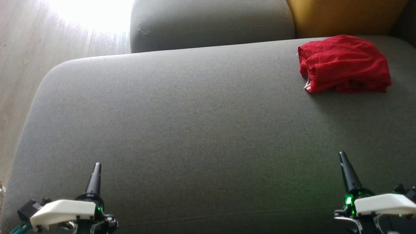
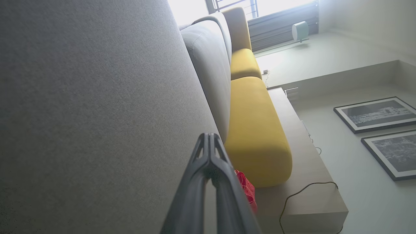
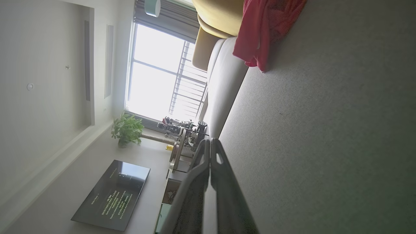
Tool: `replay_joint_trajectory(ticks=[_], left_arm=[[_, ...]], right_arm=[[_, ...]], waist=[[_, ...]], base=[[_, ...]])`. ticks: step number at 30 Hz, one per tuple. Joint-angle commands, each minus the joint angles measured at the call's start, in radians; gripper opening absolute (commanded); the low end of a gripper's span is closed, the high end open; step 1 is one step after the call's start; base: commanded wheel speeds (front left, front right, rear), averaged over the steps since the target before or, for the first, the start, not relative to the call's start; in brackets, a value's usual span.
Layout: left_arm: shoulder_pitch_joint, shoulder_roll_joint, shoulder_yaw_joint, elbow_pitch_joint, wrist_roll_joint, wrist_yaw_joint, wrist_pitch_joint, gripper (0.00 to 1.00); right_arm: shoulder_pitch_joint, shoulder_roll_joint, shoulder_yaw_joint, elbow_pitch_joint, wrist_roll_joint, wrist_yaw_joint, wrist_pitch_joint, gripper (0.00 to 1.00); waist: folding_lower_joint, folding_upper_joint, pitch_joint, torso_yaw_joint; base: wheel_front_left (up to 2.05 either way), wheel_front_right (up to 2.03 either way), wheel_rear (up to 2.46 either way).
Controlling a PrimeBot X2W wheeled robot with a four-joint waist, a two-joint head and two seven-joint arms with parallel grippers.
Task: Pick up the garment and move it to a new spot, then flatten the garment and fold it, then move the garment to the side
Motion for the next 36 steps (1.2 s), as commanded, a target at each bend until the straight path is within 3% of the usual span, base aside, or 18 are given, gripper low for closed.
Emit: replay_joint_trajectory(ticks=[1,25,36], left_arm=[[-0.067,0.016,0.041,-0.025,-0.031,-0.017,0.008,0.00],[-0.156,0.013,0.093,0.011,-0.291,-0.066,0.078,0.00],[-0.158,0.010,0.098,0.012,-0.291,-0.067,0.082,0.00]], right_arm=[[-0.073,-0.021,0.013,-0.029,0.034,0.000,0.010,0.00],[-0.146,-0.021,-0.004,-0.004,0.306,0.000,0.079,0.00],[-0.147,-0.019,-0.007,-0.004,0.307,0.000,0.082,0.00]], waist=[[-0.0001,0.0000,0.002,0.000],[-0.0001,0.0000,0.034,0.003],[-0.0001,0.0000,0.035,0.003]], base=[[0.00,0.00,0.00],[0.00,0.00,0.00],[0.00,0.00,0.00]])
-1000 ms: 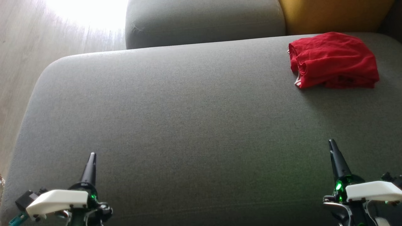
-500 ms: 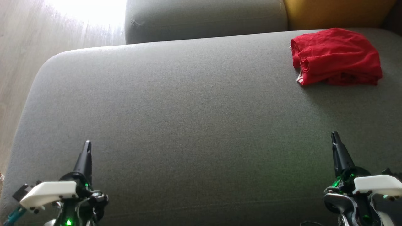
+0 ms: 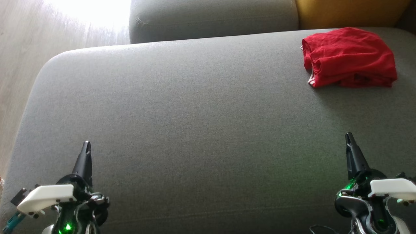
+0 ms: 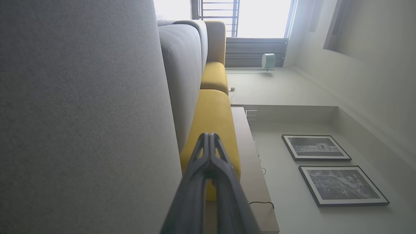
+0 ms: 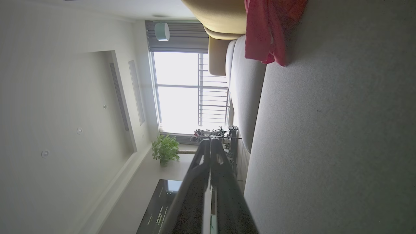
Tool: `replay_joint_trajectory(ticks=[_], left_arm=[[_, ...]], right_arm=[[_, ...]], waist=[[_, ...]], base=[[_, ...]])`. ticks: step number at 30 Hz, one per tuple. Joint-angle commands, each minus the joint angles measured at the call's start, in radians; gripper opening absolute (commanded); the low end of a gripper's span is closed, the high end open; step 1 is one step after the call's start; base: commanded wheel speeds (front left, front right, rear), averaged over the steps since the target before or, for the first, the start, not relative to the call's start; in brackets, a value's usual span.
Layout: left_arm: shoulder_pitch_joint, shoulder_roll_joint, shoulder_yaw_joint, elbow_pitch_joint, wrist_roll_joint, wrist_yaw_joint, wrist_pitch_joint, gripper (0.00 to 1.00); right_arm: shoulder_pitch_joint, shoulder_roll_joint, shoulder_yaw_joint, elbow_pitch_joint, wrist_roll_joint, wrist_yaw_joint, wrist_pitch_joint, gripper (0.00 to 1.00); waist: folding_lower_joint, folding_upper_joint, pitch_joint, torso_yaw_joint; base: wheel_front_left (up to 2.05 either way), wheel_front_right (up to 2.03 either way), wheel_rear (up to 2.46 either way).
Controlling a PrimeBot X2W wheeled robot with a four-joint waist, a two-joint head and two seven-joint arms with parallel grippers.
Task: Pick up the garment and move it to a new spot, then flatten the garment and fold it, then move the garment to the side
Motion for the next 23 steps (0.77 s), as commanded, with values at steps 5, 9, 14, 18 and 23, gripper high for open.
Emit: replay_joint_trajectory(ticks=[5,9,14,18,23], left_arm=[[-0.053,0.011,0.038,-0.027,0.000,-0.007,0.006,0.00],[-0.053,0.010,0.040,-0.027,0.001,-0.007,0.007,0.00],[-0.053,0.009,0.041,-0.027,0.003,-0.007,0.009,0.00],[-0.053,0.008,0.042,-0.027,0.004,-0.007,0.010,0.00],[-0.053,0.007,0.044,-0.027,0.005,-0.007,0.011,0.00]], right_arm=[[-0.049,-0.017,0.019,-0.034,0.001,0.000,0.011,0.00],[-0.049,-0.017,0.018,-0.034,0.001,0.000,0.012,0.00],[-0.049,-0.016,0.017,-0.034,0.000,0.000,0.013,0.00],[-0.049,-0.015,0.016,-0.034,-0.001,0.000,0.013,0.00],[-0.049,-0.015,0.015,-0.034,-0.002,0.000,0.014,0.00]], waist=[[-0.0001,0.0000,0.000,0.000],[-0.0001,0.0000,0.000,0.000],[-0.0001,0.0000,0.000,0.000],[-0.0001,0.0000,0.000,0.000],[-0.0001,0.0000,0.000,0.000]], base=[[0.00,0.00,0.00],[0.00,0.00,0.00],[0.00,0.00,0.00],[0.00,0.00,0.00],[0.00,0.00,0.00]])
